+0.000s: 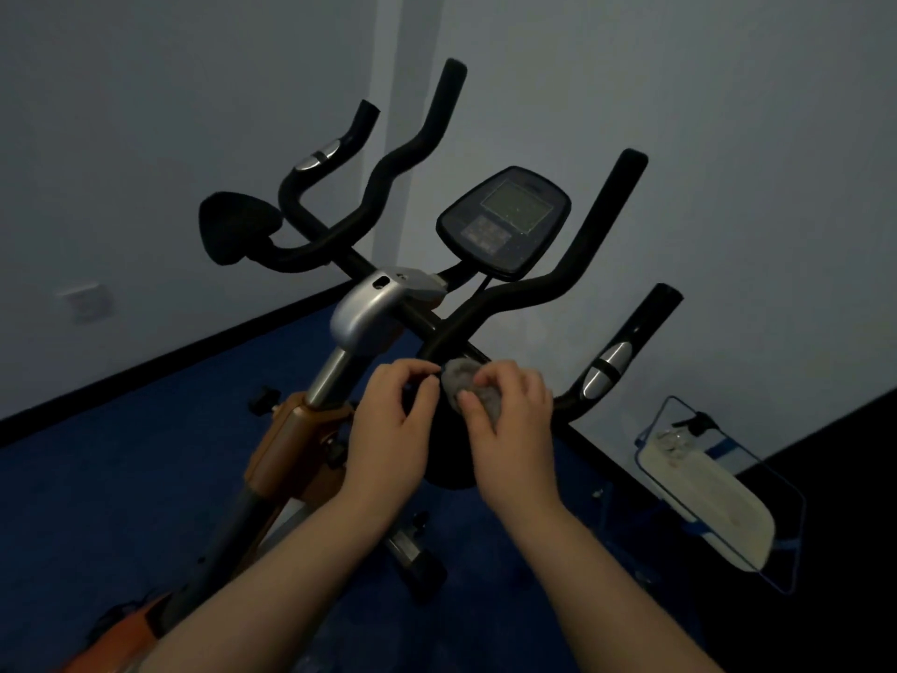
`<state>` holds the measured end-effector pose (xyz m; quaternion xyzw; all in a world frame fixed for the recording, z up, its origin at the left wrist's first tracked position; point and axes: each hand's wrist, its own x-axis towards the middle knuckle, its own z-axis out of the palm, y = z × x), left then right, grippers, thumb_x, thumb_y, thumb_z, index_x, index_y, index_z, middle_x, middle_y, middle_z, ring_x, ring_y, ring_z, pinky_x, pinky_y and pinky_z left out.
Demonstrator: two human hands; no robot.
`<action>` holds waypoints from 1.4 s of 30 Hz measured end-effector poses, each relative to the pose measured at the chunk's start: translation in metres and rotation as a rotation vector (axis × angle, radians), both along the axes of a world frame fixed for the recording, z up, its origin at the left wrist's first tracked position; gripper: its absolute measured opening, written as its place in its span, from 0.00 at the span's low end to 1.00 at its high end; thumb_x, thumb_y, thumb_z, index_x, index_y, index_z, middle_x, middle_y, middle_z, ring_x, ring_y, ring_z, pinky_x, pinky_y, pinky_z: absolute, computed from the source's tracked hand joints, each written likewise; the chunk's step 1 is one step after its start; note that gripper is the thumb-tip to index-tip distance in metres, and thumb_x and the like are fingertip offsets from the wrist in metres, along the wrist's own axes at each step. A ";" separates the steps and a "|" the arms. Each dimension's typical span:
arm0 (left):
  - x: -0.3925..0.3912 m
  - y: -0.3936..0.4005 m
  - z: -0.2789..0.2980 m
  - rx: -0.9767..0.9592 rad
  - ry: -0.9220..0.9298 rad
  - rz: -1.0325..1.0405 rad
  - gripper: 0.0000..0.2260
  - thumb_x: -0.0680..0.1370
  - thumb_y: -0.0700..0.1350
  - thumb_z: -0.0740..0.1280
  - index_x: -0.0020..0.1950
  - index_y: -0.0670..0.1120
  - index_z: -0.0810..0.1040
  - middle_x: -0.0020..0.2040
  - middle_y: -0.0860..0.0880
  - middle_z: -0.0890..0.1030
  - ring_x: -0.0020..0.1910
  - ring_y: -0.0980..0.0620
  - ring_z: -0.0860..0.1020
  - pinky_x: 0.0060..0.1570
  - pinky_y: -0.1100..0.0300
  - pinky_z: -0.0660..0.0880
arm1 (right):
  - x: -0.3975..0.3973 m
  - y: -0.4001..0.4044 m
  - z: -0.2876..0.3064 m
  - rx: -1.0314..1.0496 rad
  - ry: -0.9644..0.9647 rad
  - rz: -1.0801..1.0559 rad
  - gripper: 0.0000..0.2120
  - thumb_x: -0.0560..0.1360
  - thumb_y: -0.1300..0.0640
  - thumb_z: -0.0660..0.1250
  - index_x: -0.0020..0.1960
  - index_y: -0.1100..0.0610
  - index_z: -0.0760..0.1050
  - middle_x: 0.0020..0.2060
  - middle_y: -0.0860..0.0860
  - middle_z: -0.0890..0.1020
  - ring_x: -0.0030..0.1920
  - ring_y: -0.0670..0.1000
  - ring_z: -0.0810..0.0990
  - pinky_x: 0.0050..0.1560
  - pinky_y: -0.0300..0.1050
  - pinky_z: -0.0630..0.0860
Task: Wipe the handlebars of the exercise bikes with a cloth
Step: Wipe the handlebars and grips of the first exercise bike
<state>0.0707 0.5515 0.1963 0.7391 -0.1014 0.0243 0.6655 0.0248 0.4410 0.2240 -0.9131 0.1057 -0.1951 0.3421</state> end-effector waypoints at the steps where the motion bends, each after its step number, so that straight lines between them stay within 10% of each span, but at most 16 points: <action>1: 0.001 -0.004 0.000 0.031 -0.016 0.023 0.04 0.79 0.46 0.63 0.50 0.52 0.76 0.48 0.53 0.76 0.47 0.61 0.76 0.50 0.60 0.74 | -0.004 0.001 -0.004 0.026 -0.011 0.001 0.06 0.76 0.55 0.65 0.48 0.47 0.68 0.52 0.45 0.67 0.55 0.45 0.65 0.45 0.30 0.66; 6: 0.014 -0.025 0.002 0.241 -0.164 0.162 0.05 0.78 0.49 0.64 0.43 0.50 0.75 0.41 0.53 0.74 0.43 0.54 0.74 0.44 0.53 0.74 | -0.015 -0.030 0.002 0.308 -0.049 0.145 0.05 0.74 0.54 0.67 0.44 0.45 0.72 0.48 0.48 0.74 0.46 0.39 0.75 0.43 0.27 0.71; 13: 0.017 -0.033 -0.006 0.468 -0.343 0.335 0.11 0.77 0.52 0.62 0.40 0.48 0.76 0.37 0.52 0.74 0.38 0.53 0.72 0.36 0.53 0.72 | 0.021 -0.079 0.005 -0.356 0.002 0.208 0.05 0.74 0.54 0.69 0.48 0.50 0.74 0.47 0.46 0.75 0.49 0.48 0.72 0.47 0.42 0.71; 23: 0.017 -0.036 -0.011 0.465 -0.374 0.398 0.12 0.78 0.52 0.59 0.38 0.48 0.74 0.36 0.52 0.72 0.36 0.54 0.70 0.34 0.53 0.70 | 0.033 -0.093 0.011 -0.288 0.050 0.416 0.06 0.71 0.53 0.71 0.44 0.48 0.73 0.43 0.43 0.75 0.45 0.46 0.74 0.42 0.42 0.71; 30: 0.013 -0.036 -0.004 0.440 -0.395 0.366 0.11 0.78 0.50 0.59 0.40 0.48 0.75 0.38 0.53 0.74 0.38 0.55 0.70 0.39 0.55 0.68 | 0.046 -0.076 0.007 -0.320 0.002 0.316 0.12 0.77 0.54 0.65 0.60 0.48 0.77 0.51 0.47 0.80 0.50 0.50 0.76 0.48 0.50 0.75; 36: 0.007 -0.063 0.023 0.354 -0.396 0.147 0.07 0.76 0.50 0.61 0.44 0.52 0.77 0.41 0.58 0.77 0.41 0.59 0.74 0.44 0.49 0.73 | -0.005 -0.132 -0.008 -0.615 -0.236 0.273 0.15 0.68 0.63 0.74 0.53 0.54 0.82 0.47 0.52 0.81 0.48 0.51 0.75 0.48 0.42 0.65; 42: 0.009 -0.103 0.032 0.344 -0.247 -0.106 0.06 0.76 0.43 0.64 0.49 0.52 0.79 0.46 0.58 0.79 0.47 0.60 0.77 0.46 0.57 0.76 | 0.008 -0.163 -0.001 -0.253 -0.362 -0.143 0.11 0.74 0.61 0.69 0.56 0.58 0.81 0.48 0.54 0.76 0.51 0.49 0.70 0.49 0.47 0.73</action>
